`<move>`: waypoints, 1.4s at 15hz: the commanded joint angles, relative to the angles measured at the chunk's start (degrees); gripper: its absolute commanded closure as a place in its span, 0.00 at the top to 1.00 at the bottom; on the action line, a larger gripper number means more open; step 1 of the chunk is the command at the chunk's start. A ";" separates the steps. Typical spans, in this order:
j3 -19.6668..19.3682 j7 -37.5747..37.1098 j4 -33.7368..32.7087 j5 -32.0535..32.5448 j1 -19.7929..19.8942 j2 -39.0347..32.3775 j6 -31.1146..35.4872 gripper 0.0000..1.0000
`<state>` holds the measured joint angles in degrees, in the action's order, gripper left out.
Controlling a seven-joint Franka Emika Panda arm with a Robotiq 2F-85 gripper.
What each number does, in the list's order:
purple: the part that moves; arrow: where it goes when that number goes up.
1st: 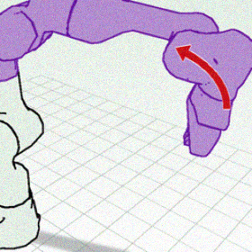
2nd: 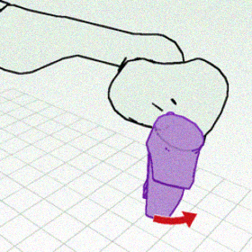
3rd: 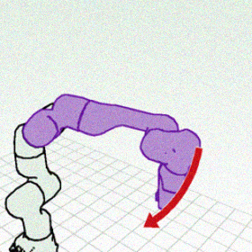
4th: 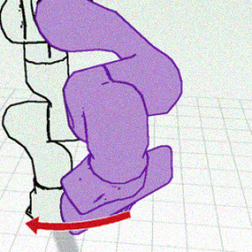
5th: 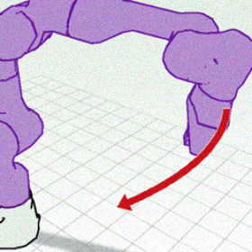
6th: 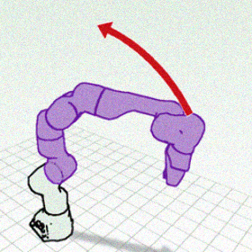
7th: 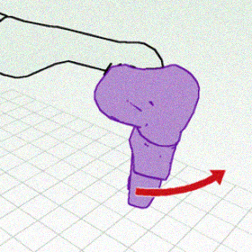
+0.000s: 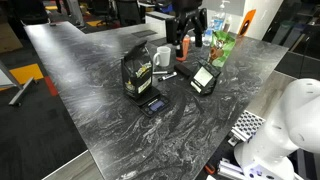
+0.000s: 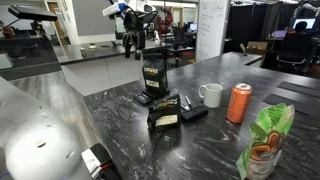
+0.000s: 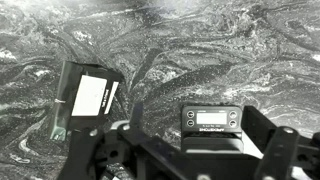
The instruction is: Put the thick black marker in the mug.
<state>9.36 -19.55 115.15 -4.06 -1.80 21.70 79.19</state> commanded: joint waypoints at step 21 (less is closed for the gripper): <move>-12.89 65.68 17.57 11.67 -2.86 -3.91 33.14 1.00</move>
<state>-1.94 37.96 129.39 7.54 -3.62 17.53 109.04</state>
